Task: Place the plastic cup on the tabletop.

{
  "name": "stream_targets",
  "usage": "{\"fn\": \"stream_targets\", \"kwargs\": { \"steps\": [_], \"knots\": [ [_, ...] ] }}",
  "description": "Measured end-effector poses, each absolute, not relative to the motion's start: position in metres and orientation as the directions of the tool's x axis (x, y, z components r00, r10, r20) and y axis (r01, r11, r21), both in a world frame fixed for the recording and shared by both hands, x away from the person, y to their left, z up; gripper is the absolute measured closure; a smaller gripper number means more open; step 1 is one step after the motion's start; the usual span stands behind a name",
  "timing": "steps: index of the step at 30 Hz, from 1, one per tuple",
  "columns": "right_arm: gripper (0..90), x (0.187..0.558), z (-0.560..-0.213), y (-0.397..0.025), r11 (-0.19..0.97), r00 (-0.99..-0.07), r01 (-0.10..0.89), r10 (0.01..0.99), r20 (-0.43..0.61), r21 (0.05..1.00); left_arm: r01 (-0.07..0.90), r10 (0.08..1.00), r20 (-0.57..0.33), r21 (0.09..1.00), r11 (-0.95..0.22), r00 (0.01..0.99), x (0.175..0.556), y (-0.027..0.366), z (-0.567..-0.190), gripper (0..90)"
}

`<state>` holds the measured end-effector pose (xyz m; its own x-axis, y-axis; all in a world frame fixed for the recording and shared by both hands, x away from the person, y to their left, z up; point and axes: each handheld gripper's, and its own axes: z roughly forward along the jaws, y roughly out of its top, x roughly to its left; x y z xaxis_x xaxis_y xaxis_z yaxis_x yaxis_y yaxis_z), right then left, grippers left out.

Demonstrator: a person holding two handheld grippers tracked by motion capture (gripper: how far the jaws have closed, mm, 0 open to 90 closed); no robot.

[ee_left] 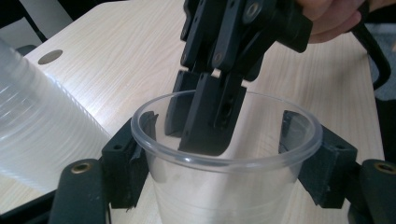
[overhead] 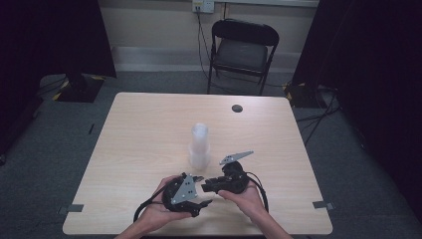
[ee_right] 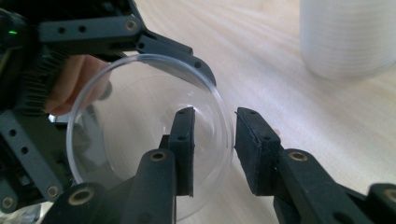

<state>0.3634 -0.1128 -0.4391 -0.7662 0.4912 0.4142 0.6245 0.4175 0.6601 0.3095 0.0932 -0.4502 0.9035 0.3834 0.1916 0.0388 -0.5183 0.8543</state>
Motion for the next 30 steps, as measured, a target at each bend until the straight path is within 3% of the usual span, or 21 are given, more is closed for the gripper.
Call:
{"fn": "stream_targets", "kwargs": {
  "steps": [11, 30],
  "knots": [
    [68.2, 0.362, -0.431, -0.12, 0.348, -0.785, 0.582, 0.474, 0.398, 0.734, 0.12, 0.457, 0.117, 0.881, -0.458, 0.882, 0.318, 0.105, -0.454, 28.0],
    [68.8, 0.361, -0.421, -0.133, 0.265, -0.79, 0.543, 0.482, 0.379, 0.797, 0.175, 0.535, 0.071, 0.902, -0.394, 0.842, 0.326, 0.119, -0.453, 28.1]
  ]
}}
